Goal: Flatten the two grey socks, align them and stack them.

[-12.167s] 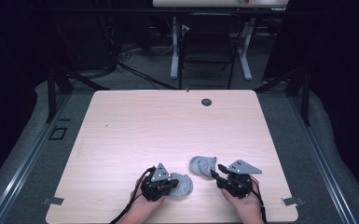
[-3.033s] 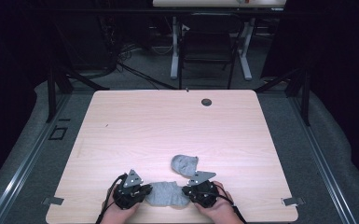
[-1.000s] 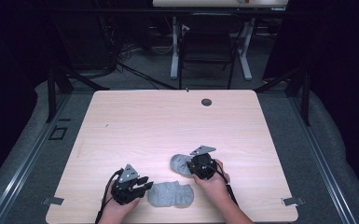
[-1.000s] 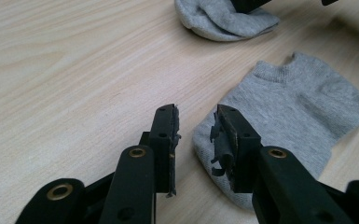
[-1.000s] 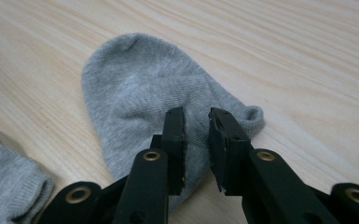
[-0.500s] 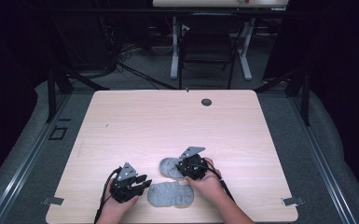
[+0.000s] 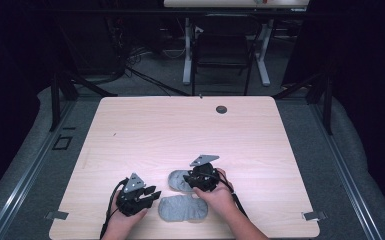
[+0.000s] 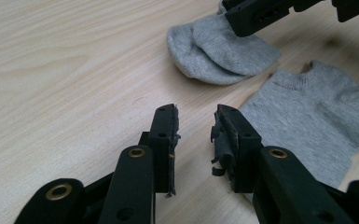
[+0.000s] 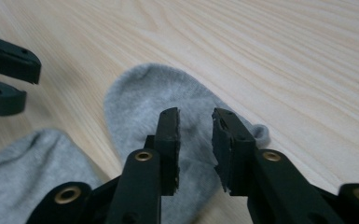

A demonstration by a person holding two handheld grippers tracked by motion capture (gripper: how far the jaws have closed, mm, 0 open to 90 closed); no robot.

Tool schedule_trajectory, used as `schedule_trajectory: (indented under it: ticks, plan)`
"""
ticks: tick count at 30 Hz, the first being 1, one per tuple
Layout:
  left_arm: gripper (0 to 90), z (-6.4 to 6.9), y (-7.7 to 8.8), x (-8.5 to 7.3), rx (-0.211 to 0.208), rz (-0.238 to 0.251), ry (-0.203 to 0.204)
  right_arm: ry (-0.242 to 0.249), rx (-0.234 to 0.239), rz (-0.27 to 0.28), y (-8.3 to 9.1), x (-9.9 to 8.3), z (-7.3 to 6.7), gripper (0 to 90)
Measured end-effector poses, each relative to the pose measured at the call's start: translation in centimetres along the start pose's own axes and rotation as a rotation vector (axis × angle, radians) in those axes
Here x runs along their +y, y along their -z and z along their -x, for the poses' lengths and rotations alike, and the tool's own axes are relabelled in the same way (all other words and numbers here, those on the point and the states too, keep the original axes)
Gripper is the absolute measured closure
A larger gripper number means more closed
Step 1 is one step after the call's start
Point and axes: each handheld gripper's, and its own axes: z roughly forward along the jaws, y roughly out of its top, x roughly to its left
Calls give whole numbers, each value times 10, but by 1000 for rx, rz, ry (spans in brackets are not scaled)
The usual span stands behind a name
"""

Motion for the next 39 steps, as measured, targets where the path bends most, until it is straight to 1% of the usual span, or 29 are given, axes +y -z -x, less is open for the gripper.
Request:
schedule_trajectory:
  ticks: [1,2,5,7,8,10,12,15,16,18,19,20,21,22,23,24,25,26,27,28,31,33,34,35,36,37,38,39]
  plan:
    - [686,0,0,0,4,3,-1,2,7,-7,0,1,-2,690]
    - [686,0,0,0,5,2,-7,4,-7,-6,-3,2,-8,690]
    - [685,-1,1,0,4,2,-4,-10,-7,-7,-5,3,-12,681]
    - [685,-1,1,0,1,-1,-4,-16,-19,-7,-8,4,-16,675]
    - [684,-1,0,0,4,4,4,-21,-28,-7,-11,4,-18,664]
    - [685,-2,1,0,5,3,2,-22,-27,-14,-12,4,-19,651]
    - [685,-2,1,0,6,5,3,-35,-34,6,-14,5,-22,644]
    - [685,-3,1,0,8,4,-3,-41,-23,-1,-15,6,-24,628]
    - [685,-3,1,0,12,11,-3,-27,-32,-26,-16,6,-25,624]
    - [684,-3,1,0,13,11,-3,-16,-44,-61,-19,4,-26,613]
    - [685,-3,1,0,12,13,2,-7,-52,-68,-21,3,-27,613]
    - [684,-2,1,0,27,12,1,2,-60,-65,-22,2,-27,619]
    - [685,-3,1,0,12,13,2,18,-63,-73,-21,2,-28,630]
    - [685,-3,1,0,12,14,5,25,-71,-61,-22,2,-29,650]
    - [685,-3,0,0,13,14,5,39,-80,-69,-22,2,-30,675]
    - [685,-3,0,0,15,15,6,52,-89,-70,-22,1,-31,747]
    - [685,-3,0,0,16,15,5,49,-88,-75,-21,1,-31,782]
    - [685,-4,0,0,16,15,5,49,-88,-75,-21,1,-31,782]
    - [685,-4,0,0,16,14,6,48,-85,-77,-21,1,-30,817]
    - [685,-4,-1,0,16,13,6,38,-71,-76,-20,1,-30,853]
    - [685,-4,-1,0,18,14,3,48,-59,-86,-19,2,-29,864]
    - [685,-4,-1,0,19,16,3,56,-56,-79,-18,2,-28,867]
    - [685,-4,-1,0,20,15,3,56,-47,-77,-16,2,-29,868]
    - [685,-5,0,0,17,12,6,61,-48,-65,-16,2,-29,868]
    - [685,-5,0,1,19,13,7,76,-49,-68,-14,2,-29,869]
    - [681,-5,0,1,20,12,5,70,-42,-50,-12,3,-30,869]
    - [681,-6,0,1,22,13,5,70,-42,-50,-12,3,-30,869]
    - [678,-6,0,1,21,13,3,72,-37,-38,-9,4,-30,870]
